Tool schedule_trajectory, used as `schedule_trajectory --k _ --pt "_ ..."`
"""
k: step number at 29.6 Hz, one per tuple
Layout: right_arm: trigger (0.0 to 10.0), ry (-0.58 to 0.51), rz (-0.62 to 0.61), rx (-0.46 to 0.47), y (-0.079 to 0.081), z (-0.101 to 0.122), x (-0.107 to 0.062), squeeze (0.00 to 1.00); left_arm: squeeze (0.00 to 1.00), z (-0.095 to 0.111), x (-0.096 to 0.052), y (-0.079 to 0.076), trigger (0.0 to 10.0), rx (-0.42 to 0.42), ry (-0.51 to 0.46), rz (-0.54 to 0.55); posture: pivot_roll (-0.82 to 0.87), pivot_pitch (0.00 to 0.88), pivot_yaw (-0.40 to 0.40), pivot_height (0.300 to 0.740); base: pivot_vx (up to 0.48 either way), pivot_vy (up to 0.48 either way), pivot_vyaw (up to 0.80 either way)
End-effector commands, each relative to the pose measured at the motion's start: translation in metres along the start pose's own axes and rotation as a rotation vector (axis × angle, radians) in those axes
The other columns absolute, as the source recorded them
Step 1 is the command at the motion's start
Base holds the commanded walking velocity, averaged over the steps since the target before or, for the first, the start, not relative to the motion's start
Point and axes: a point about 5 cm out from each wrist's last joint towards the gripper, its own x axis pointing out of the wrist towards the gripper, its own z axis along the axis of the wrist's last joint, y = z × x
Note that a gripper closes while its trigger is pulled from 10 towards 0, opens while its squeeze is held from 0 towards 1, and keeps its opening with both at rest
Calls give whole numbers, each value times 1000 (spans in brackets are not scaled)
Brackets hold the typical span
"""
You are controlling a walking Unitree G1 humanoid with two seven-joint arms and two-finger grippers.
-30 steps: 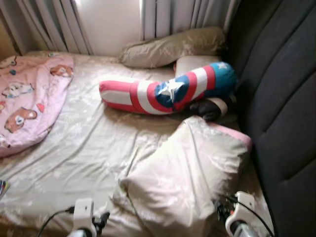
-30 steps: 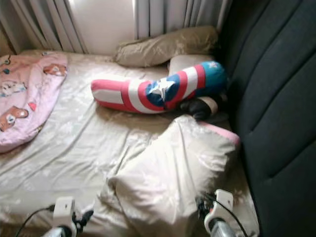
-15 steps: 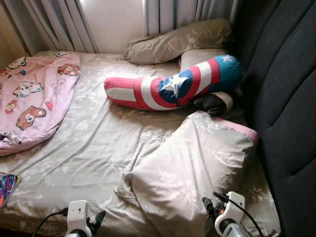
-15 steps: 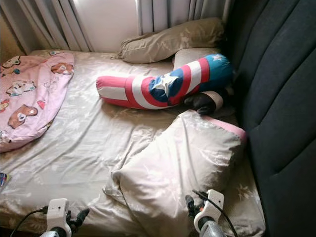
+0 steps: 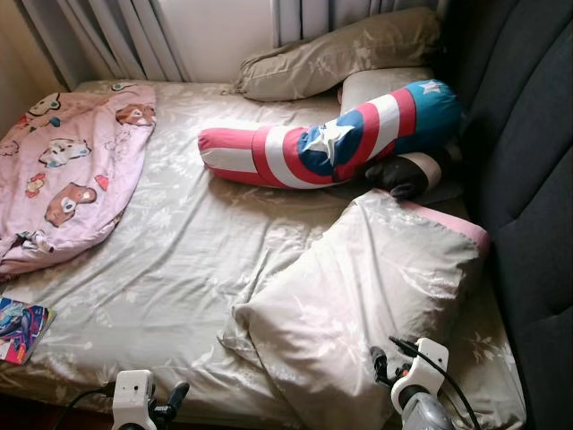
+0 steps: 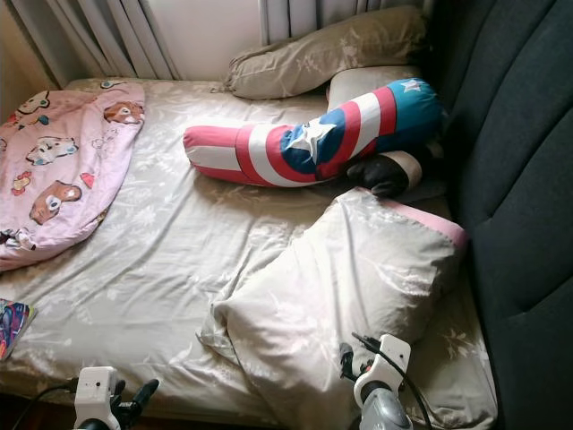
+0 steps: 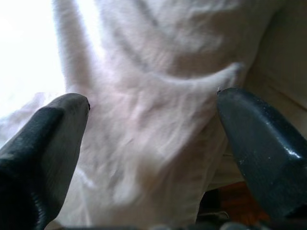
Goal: Clean up the room
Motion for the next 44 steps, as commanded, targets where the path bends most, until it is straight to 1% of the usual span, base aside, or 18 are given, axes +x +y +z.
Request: schedule_trajectory --k 1,5,6,7,8,9,11,12,18,22,25,28,32,36,41,42,43,44 --pt "10000 6 -21 23 -1 -2 -1 1000 0 -5 -8 5 10000 -9 -7 3 193 212 66 740 0 0 0" --pt "10000 15 -20 17 1 -3 0 1000 0 -8 -15 7 10000 -11 -35 -9 201 237 69 740 0 0 0" --pt "10000 18 -17 19 2 -3 0 925 0 -9 -16 7 10000 -14 -44 -13 203 244 71 740 0 0 0" --pt "10000 18 -17 19 2 -3 0 925 0 -9 -16 7 10000 -14 -44 -13 203 244 71 740 0 0 0" --pt "10000 26 -7 23 3 -4 0 275 0 65 24 -30 10000 67 -320 -107 208 256 74 740 0 0 0" --pt "10000 34 1 27 3 -5 0 0 0 102 33 -51 10000 86 -436 -146 211 267 77 740 0 0 0" --pt "10000 45 7 24 2 -8 -1 0 0 144 37 -75 10000 102 -536 -183 218 281 79 740 0 0 0" --pt "10000 50 -4 25 0 -9 -2 0 0 152 35 -78 10000 105 -550 -187 222 289 81 740 0 0 0" --pt "10000 60 -26 40 -7 -12 -3 0 0 165 23 -86 10000 122 -590 -220 243 327 96 740 0 0 0" --pt "10000 64 -36 39 -9 -13 -4 0 0 169 16 -86 10000 117 -591 -217 246 333 96 740 0 0 0" --pt "10000 63 -58 29 -11 -10 -3 0 0 172 10 -85 10000 111 -555 -188 232 336 94 740 0 0 0" --pt "10000 55 -68 51 -12 -8 -3 0 0 166 8 -78 10000 109 -521 -147 227 335 91 740 0 0 0" --pt "10000 104 -63 43 -15 -17 -5 0 0 156 2 -75 10000 107 -492 -131 242 340 87 740 0 0 0" --pt "10000 147 -53 101 -10 -26 -7 0 0 158 -6 -77 10000 103 -484 -130 267 349 89 740 0 0 0" --pt "10000 160 -23 84 0 -32 -8 0 0 161 -12 -74 10000 110 -478 -116 288 360 89 740 0 0 0" --pt "1020 161 -19 88 2 -32 -8 0 0 162 -13 -74 10000 111 -478 -116 291 362 89 740 0 0 0" --pt "1020 161 -16 91 3 -32 -8 0 0 162 -14 -74 10000 112 -478 -115 291 362 89 740 0 0 0" --pt "0 163 -13 90 4 -33 -8 0 0 162 -15 -74 10000 113 -478 -115 296 366 92 740 0 0 0"
